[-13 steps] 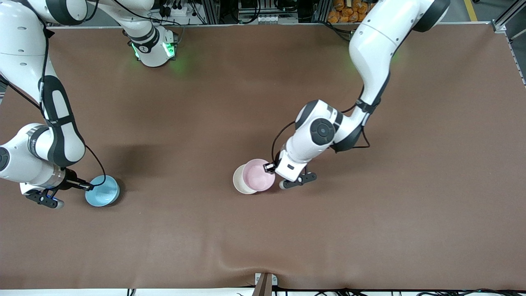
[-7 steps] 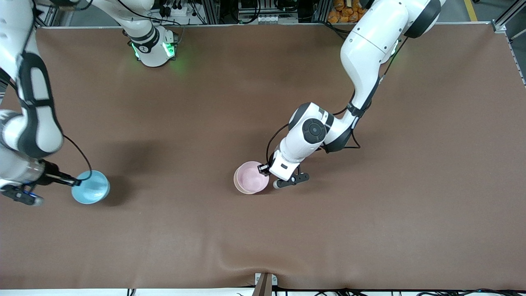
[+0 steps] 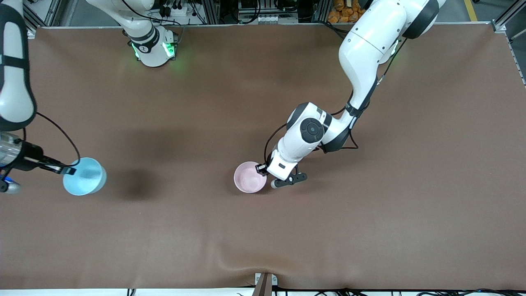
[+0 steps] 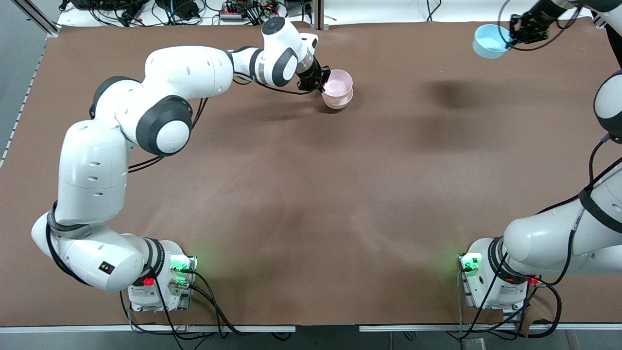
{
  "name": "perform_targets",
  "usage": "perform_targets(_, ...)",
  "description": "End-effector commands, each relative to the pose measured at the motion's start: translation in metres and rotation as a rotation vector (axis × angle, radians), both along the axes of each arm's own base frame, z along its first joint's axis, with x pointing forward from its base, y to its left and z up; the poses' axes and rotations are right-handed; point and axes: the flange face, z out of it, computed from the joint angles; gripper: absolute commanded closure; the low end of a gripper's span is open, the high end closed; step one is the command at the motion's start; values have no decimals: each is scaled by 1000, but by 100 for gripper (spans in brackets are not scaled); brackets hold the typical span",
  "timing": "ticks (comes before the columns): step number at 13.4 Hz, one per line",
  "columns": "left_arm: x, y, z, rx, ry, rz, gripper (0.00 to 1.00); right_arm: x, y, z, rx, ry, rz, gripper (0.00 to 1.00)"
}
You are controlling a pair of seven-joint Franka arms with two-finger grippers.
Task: Stack pink and blue bowls on white bowl
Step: 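Release the pink bowl while the right gripper lifts the blue bowl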
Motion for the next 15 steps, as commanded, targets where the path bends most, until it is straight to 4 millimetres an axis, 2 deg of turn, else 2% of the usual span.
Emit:
perform_targets(1,1,-9,1,-11,-1,35,15,-3,63,11,21,22,-72,100)
perform_targets(2,-4,-15,4,-10,-4,33,0,-2,85,15,23,24,-82,100)
perform_targets(4,-3,-16,18,-8,-12,47,0,-3,131,16,24,40,-120,100)
perform_targets(6,3,-10,46,-7,-31,56,0,-7,176,18,15,53,-152,100)
perform_targets(7,10,1,66,4,-32,60,0,-9,194,18,15,55,-162,100)
perform_targets(9,25,39,116,120,-55,20,0,-18,230,27,18,58,-178,100)
perform_targets(10,28,51,135,167,-80,-12,0,-23,251,29,19,65,-190,100)
perform_targets(12,41,82,159,170,-72,14,0,-33,300,26,11,53,-226,100)
perform_targets(13,40,88,174,174,-74,12,0,-38,319,24,-7,44,-247,100)
perform_targets(14,43,101,188,184,-72,6,0,-46,344,19,-34,38,-249,100)
perform_targets(15,49,123,203,192,-74,-4,0,-54,369,8,-65,36,-258,100)
